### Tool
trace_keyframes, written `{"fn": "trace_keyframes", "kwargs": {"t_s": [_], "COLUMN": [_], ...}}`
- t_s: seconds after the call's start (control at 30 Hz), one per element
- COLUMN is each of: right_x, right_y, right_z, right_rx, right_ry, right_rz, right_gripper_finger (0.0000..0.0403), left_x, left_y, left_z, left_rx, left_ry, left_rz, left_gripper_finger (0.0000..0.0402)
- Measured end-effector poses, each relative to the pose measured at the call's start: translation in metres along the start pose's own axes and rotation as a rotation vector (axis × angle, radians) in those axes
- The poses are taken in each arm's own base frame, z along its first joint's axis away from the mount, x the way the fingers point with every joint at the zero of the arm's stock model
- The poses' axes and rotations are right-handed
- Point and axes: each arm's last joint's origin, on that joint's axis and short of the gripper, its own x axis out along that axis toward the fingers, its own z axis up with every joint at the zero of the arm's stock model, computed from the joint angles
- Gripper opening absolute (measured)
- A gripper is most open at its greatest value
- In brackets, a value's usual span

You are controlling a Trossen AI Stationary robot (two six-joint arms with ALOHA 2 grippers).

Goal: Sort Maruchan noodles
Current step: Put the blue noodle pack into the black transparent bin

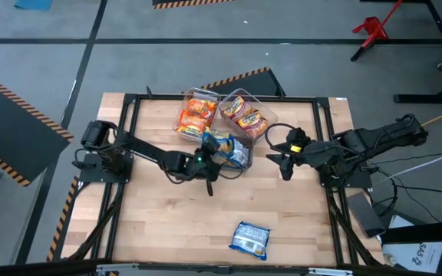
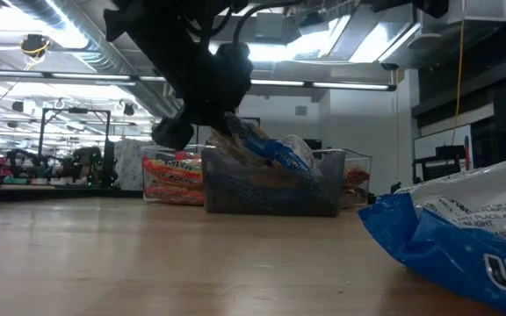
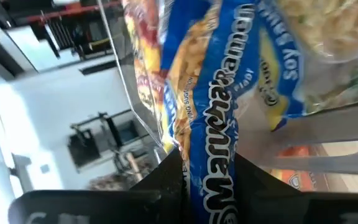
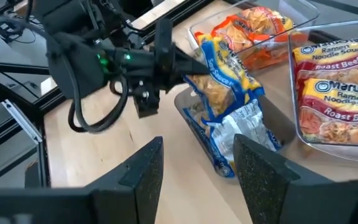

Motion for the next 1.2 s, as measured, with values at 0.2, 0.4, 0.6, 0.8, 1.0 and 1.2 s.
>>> {"fn": "trace_keyframes", "kwargs": {"t_s": [0.2,0.4,0.6,0.8,1.0,1.2], "right_x": [0.0,0.0,0.0,0.005,0.02,0.035], "right_y": [0.0,0.0,0.001,0.003,0.008,0.013], "right_z": [0.0,0.0,-0.001,-0.004,-0.012,-0.019], "right_rx": [0.001,0.005,0.0,-0.041,-0.073,-0.089], "right_ry": [0.009,0.01,0.02,0.077,0.136,0.181], "right_rz": [0.011,0.012,0.022,0.048,0.013,-0.004], "right_gripper_finger": [0.0176,0.0176,0.0176,0.0194,0.0262,0.0326], "left_x": [-0.002,-0.003,0.004,0.004,0.002,-0.003], "left_y": [-0.01,-0.004,-0.004,-0.004,-0.003,0.016], "left_z": [0.019,0.028,0.026,0.027,0.029,0.032], "left_rx": [-0.021,-0.109,-0.262,-0.26,-0.262,-0.305], "left_ry": [-0.12,-0.206,-0.288,-0.322,-0.312,-0.281], "left_rz": [-0.016,0.013,-0.088,-0.113,-0.101,-0.117], "left_gripper_finger": [0.0057,0.0057,0.0069,0.0089,0.0109,0.0118]}}
